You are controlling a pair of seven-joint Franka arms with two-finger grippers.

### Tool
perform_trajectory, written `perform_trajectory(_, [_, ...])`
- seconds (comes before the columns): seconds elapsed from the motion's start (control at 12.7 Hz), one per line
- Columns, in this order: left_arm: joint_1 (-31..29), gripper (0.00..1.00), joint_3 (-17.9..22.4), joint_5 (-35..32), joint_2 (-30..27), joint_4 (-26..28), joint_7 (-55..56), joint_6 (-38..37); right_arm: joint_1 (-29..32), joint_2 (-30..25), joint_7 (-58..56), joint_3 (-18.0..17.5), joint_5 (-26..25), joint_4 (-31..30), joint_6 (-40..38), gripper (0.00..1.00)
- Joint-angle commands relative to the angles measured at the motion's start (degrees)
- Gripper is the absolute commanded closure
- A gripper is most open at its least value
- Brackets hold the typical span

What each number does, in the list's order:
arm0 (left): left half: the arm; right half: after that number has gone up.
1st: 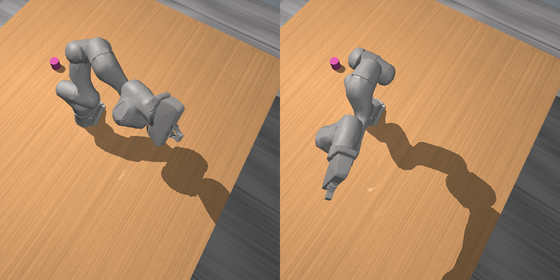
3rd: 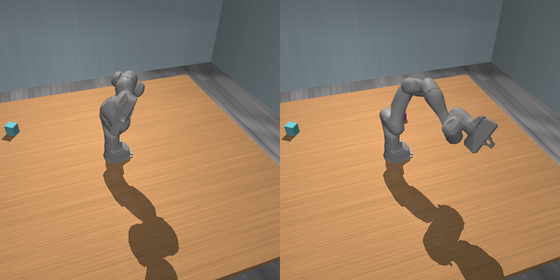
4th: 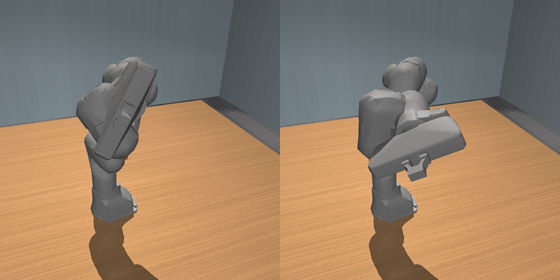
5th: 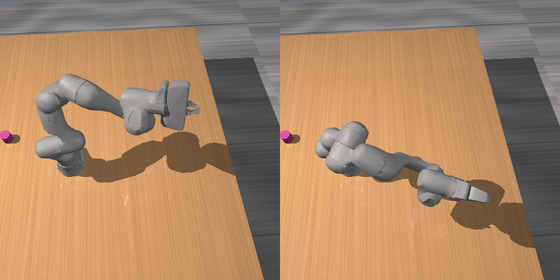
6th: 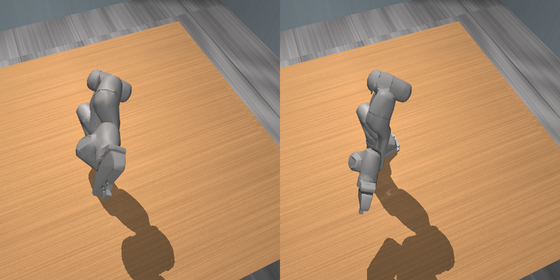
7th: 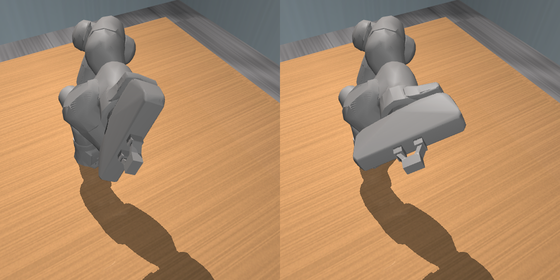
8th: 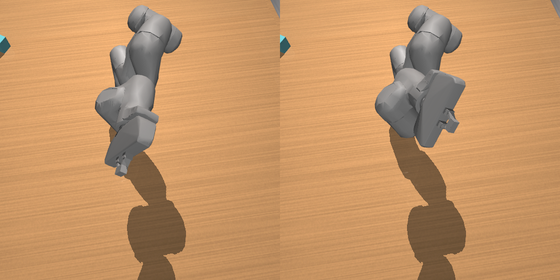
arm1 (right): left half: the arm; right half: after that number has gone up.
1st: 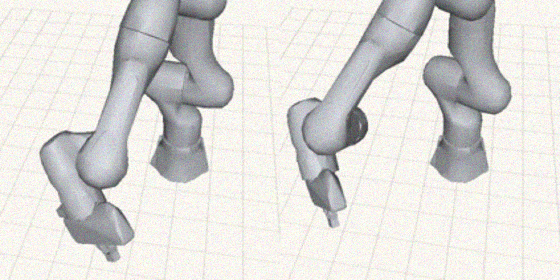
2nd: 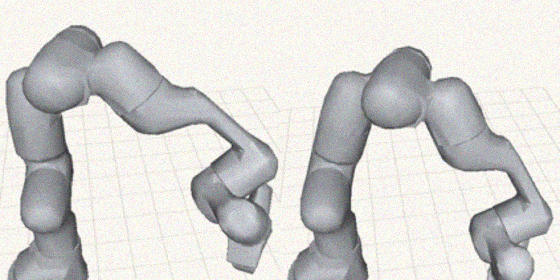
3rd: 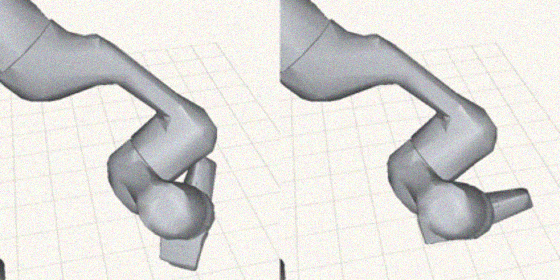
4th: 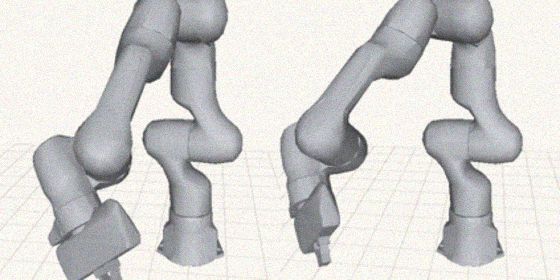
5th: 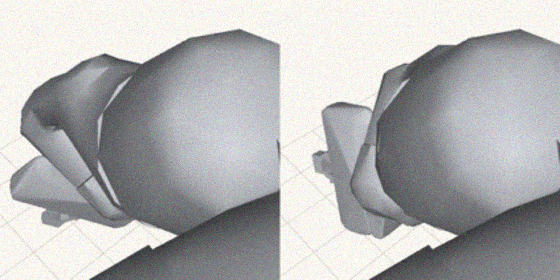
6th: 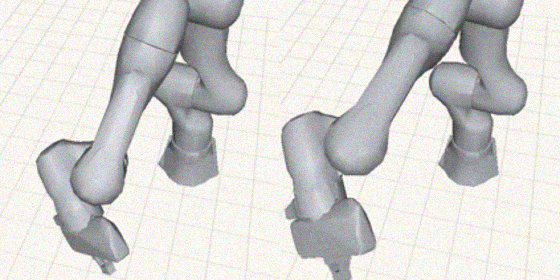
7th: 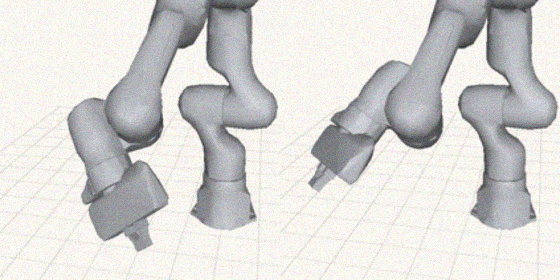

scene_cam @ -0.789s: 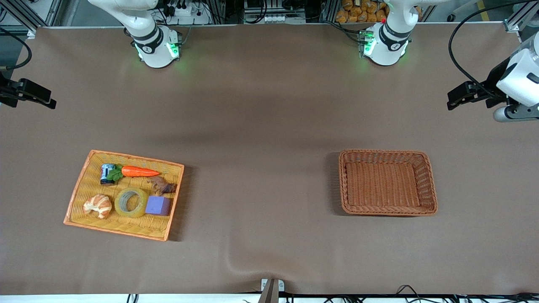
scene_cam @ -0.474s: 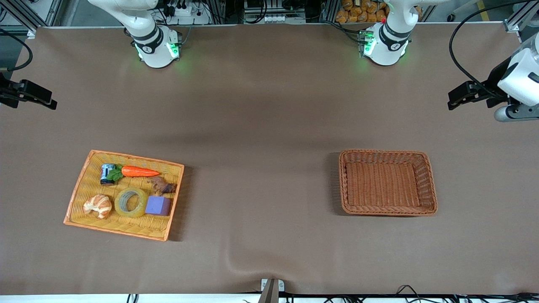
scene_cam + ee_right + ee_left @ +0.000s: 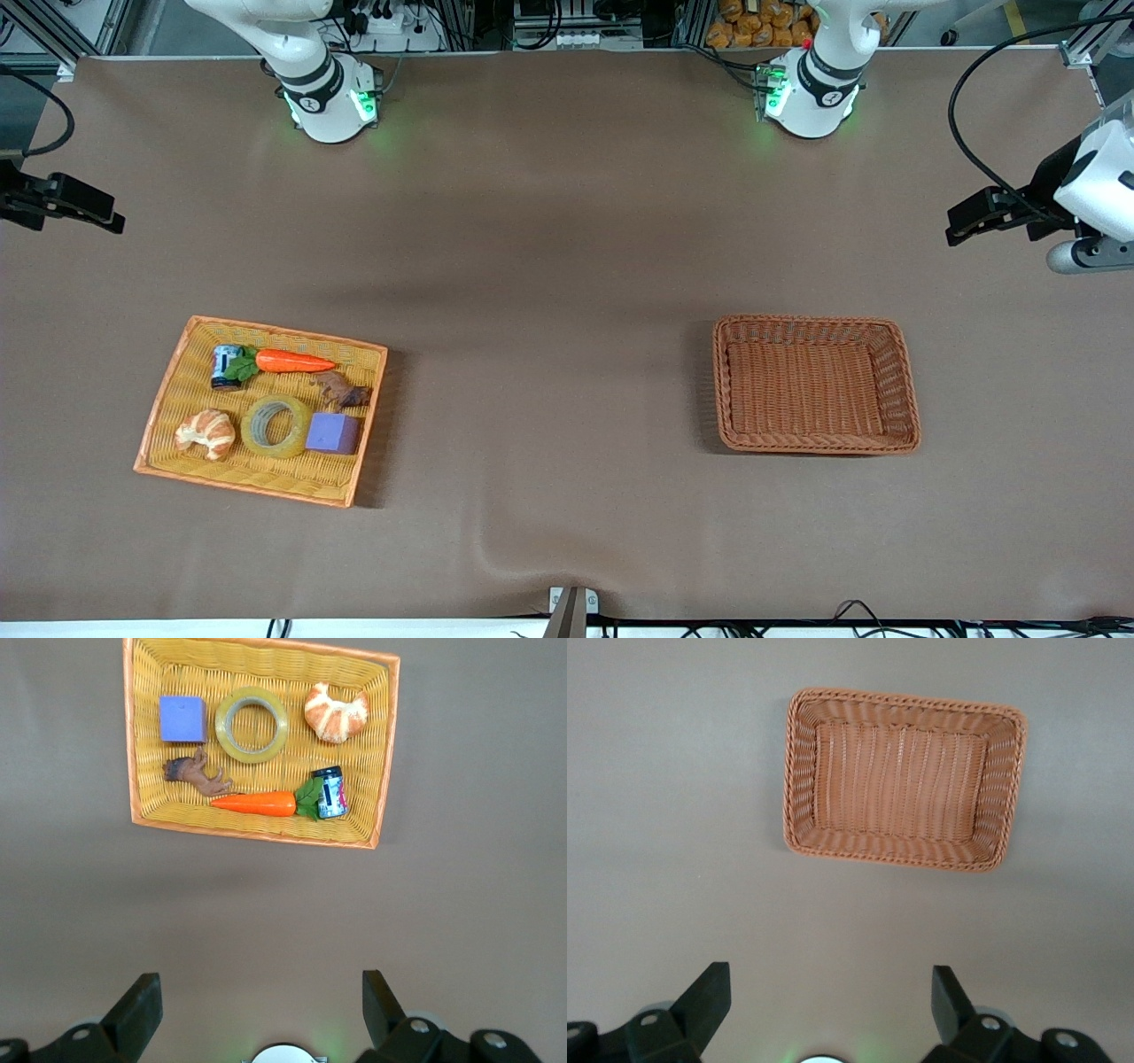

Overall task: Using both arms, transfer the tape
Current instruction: 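Move the right gripper over the orange tray toward the yellow tape roll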

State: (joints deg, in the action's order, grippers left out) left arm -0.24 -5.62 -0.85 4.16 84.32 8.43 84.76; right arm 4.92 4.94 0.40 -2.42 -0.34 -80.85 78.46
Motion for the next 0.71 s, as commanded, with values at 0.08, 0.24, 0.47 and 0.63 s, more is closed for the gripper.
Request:
perform_trajectory(0.08, [-0.3, 0.00, -0.1, 1.0, 0.7, -0.8, -1.2, 2.5, -2.9, 2.5, -0.4, 0.1, -0.9, 0.4, -0.5, 0.00])
perform_trajectory(0.24, [-0.3, 0.00, -0.1, 1.1, 1.0, -0.9, -1.3, 2.5, -2.5, 5.6, -0.5, 0.1, -0.5, 0.6, -0.4, 0.00])
perform_trajectory(0.47, [-0.4, 0.00, -0.1, 1.2, 1.0, -1.1, -1.4, 2.6, -3.4, 11.2, -0.6, 0.1, -0.5, 0.6, 0.1, 0.00])
perform_trajectory(0.63, [-0.4, 0.00, -0.1, 1.3, 1.8, -1.2, -1.4, 2.8, -4.6, 14.7, -0.5, 0.0, -0.4, 1.6, 0.0, 0.00])
